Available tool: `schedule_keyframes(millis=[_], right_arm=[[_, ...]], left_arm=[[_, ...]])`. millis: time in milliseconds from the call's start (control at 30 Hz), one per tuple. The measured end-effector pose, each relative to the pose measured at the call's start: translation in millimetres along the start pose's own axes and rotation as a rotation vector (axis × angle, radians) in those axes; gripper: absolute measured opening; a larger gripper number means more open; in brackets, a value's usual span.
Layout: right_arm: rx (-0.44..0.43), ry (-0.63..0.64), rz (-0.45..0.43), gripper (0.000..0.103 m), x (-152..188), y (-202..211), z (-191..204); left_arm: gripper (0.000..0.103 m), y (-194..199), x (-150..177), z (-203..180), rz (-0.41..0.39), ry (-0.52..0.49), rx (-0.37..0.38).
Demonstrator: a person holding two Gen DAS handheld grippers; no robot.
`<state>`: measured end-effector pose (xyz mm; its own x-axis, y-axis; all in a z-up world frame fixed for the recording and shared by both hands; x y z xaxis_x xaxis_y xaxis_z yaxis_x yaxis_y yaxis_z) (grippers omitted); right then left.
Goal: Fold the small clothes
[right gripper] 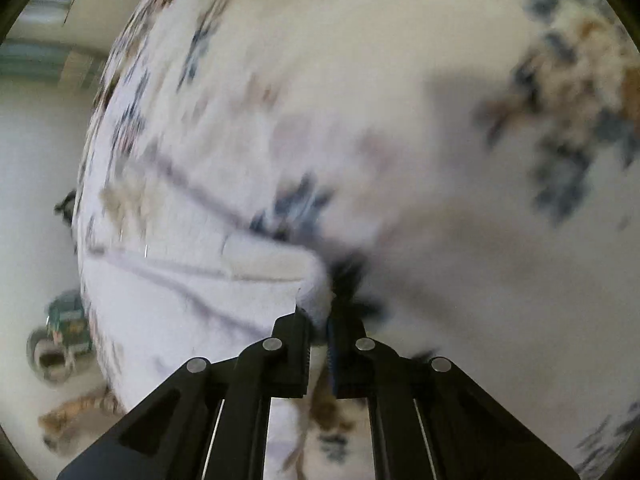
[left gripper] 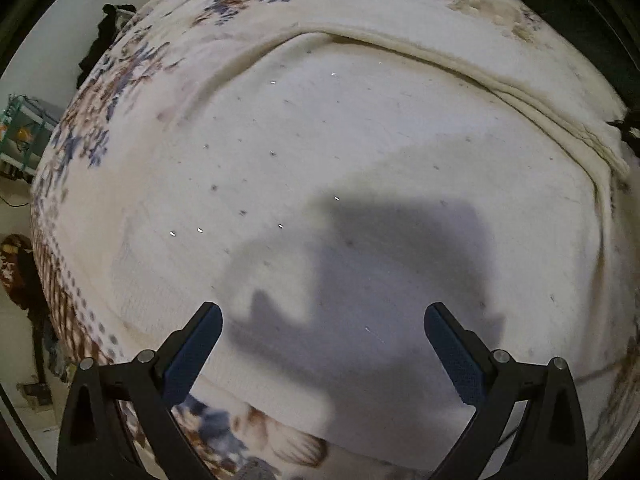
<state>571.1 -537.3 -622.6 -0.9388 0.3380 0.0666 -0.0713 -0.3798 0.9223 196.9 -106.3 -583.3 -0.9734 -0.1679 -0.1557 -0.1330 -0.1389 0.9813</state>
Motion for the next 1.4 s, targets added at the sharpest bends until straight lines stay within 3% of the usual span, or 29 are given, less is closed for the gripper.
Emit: schedule_keyframes(millis=[133,167,233,300,467,633,733,800,867,933,967,1000,1167,1400], right_arm=[[0.072,0.013,0.073,0.009,-8,-26,9],[0.052,0.006,0.093,0.011,-7,-26,14],[0.01,-0.016,0.13,0.034,-2,-13,18],[-0.034,-0.024,0.121,0.047,11,16,13],[-0.05,-0.047,0.178,0.048,63,75,-35],[0.0,-0.074,0.21,0.048,106,100,-93],[-0.005,-0.07,0.208,0.048,112,98,-117],[-0.038,-0.089,0.201,0.048,109,92,-126],[-0.069,-0.107,0.2,0.048,104,87,-131],[-0.108,-0.115,0.192,0.048,95,75,-120],[-0.123,-0.118,0.191,0.048,91,69,-114],[-0.153,-0.122,0.19,0.048,84,63,-107],[-0.23,-0.12,0.157,0.048,52,38,-68],[-0.269,-0.139,0.236,0.049,21,-25,-18]], left_arm=[[0.103,6,7,-11,0.003,-0.018,0.011],[0.103,9,7,-13,0.0,-0.017,0.025],[0.103,22,9,-21,-0.008,-0.035,0.051],[0.103,41,13,-35,-0.035,-0.084,0.083],[0.103,70,39,-98,-0.042,-0.249,0.204],[0.103,53,83,-185,0.059,-0.379,0.334],[0.103,32,105,-227,0.089,-0.439,0.323],[0.102,17,115,-242,0.083,-0.478,0.267],[0.085,6,121,-248,0.072,-0.5,0.21],[0.024,9,123,-247,0.009,-0.516,0.154],[0.01,13,124,-247,-0.019,-0.523,0.135],[0.005,16,126,-248,-0.037,-0.533,0.126],[0.005,32,139,-258,-0.099,-0.601,0.126],[0.004,47,138,-245,-0.098,-0.52,0.199]])
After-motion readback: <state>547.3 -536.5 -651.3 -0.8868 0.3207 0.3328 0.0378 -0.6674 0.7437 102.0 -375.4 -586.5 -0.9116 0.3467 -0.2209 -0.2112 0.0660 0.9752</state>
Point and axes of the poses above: each gripper's, at about its wrist camera, not at the fingertips, and y roughly against the way its jaws point, z to its left, x to its underside, the point moved 5 cm from there along -y, roughly the way its jaws point, and after that the axes turned 8 degrees about -y, right-handed, at the moved point
